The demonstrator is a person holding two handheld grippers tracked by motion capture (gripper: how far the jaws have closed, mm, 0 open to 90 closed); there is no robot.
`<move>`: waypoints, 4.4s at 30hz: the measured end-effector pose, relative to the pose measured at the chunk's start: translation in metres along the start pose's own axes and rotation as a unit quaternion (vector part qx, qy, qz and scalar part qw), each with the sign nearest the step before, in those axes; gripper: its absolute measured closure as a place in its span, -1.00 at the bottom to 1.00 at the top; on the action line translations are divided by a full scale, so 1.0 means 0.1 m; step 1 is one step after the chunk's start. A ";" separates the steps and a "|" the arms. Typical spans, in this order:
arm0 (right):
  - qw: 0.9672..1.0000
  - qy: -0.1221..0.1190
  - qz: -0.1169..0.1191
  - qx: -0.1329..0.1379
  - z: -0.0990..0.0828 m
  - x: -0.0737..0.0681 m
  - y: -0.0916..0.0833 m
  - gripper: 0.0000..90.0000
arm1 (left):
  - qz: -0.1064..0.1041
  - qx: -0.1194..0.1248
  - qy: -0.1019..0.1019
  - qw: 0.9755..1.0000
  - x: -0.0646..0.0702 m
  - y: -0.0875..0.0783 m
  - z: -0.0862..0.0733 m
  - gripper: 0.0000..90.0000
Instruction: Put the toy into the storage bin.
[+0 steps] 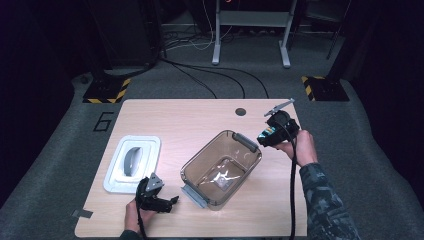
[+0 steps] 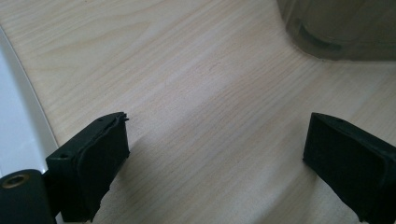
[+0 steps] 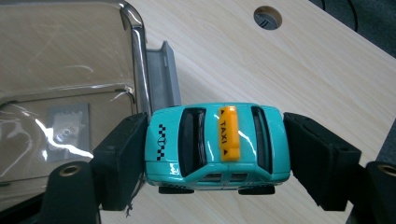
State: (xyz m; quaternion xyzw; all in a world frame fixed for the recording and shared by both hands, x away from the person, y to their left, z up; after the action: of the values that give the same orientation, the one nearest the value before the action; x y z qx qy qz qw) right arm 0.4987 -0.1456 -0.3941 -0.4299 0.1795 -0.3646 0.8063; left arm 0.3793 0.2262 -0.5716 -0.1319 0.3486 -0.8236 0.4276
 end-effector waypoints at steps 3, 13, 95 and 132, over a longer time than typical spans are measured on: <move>1.000 -0.007 -0.001 0.000 0.06 -0.03 0.00 -0.46 | 0.000 0.000 0.000 1.000 0.00 0.00 0.00 -0.86; 1.000 -0.029 0.002 0.006 0.24 -0.15 0.04 -0.46 | 0.000 0.000 0.000 1.000 0.00 0.00 0.00 -0.86; 0.995 -0.094 0.022 0.007 0.50 -0.97 0.56 -0.86 | -0.001 0.007 0.001 1.000 0.01 0.00 0.00 -0.79; 0.992 0.088 -0.037 0.081 -1.33 -0.08 0.22 -1.00 | -0.003 0.003 0.002 1.000 0.00 -0.01 0.00 -0.79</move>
State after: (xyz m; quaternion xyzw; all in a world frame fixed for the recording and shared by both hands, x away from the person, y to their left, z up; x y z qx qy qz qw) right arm 0.4226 -0.2066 -0.4874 -0.3360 0.2039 -0.4436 0.8054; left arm 0.3788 0.2262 -0.5708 -0.1302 0.3466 -0.8263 0.4244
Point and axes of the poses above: each handheld gripper's, and its own axes: y roughly forward along the jaws, z roughly out of its top, x roughly to its right, the point moved 6 cm from there along y, roughly forward along the jaws, and after that the axes turned 6 degrees about z, right-handed, at the moved point
